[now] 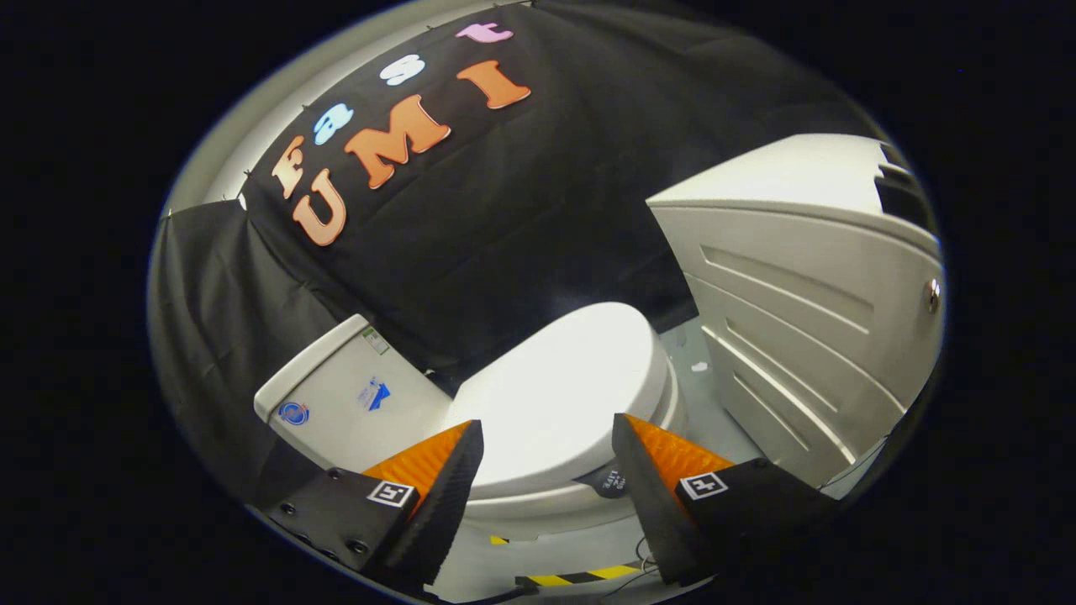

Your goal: Open the toilet lid.

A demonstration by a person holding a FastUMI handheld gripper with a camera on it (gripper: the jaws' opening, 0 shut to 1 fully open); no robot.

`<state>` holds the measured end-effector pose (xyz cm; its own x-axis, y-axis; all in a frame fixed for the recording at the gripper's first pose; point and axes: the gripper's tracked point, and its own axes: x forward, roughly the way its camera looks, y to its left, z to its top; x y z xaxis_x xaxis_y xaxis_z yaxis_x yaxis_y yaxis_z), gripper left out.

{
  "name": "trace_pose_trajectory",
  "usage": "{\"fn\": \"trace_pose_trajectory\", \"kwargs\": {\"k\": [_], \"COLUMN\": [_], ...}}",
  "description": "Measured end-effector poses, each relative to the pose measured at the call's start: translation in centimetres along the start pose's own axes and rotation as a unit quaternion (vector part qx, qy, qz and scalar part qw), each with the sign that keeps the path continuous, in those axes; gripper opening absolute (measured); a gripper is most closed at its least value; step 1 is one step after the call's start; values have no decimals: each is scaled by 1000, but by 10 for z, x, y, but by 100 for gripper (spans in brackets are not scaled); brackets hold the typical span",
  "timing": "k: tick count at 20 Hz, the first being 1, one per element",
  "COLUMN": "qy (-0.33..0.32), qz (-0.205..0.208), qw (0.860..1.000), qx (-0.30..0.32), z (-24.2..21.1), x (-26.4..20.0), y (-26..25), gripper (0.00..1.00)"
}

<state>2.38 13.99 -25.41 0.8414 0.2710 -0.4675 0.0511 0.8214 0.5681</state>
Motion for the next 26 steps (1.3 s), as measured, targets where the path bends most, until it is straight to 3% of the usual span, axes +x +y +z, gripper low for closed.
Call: {"fn": "trace_pose_trajectory", "kwargs": {"k": [3,5,10,17,21,23,25,26], "qy": [39,30,99,107,101,107,106,106], "qz": [-6,-15,-36,-31,-21,-12,-5,-22], "qw": [999,998,986,979,977,974,974,975], "qx": [25,48,127,169,188,199,200,193], "z": [-24,-25,-62,-66,-65,-69,-70,-73], "x": [15,34,33,50,59,65,71,69], "y": [-15,-24,-49,-56,-58,-58,-58,-66], "gripper": [99,99,98,97,87,68,67,59]}}
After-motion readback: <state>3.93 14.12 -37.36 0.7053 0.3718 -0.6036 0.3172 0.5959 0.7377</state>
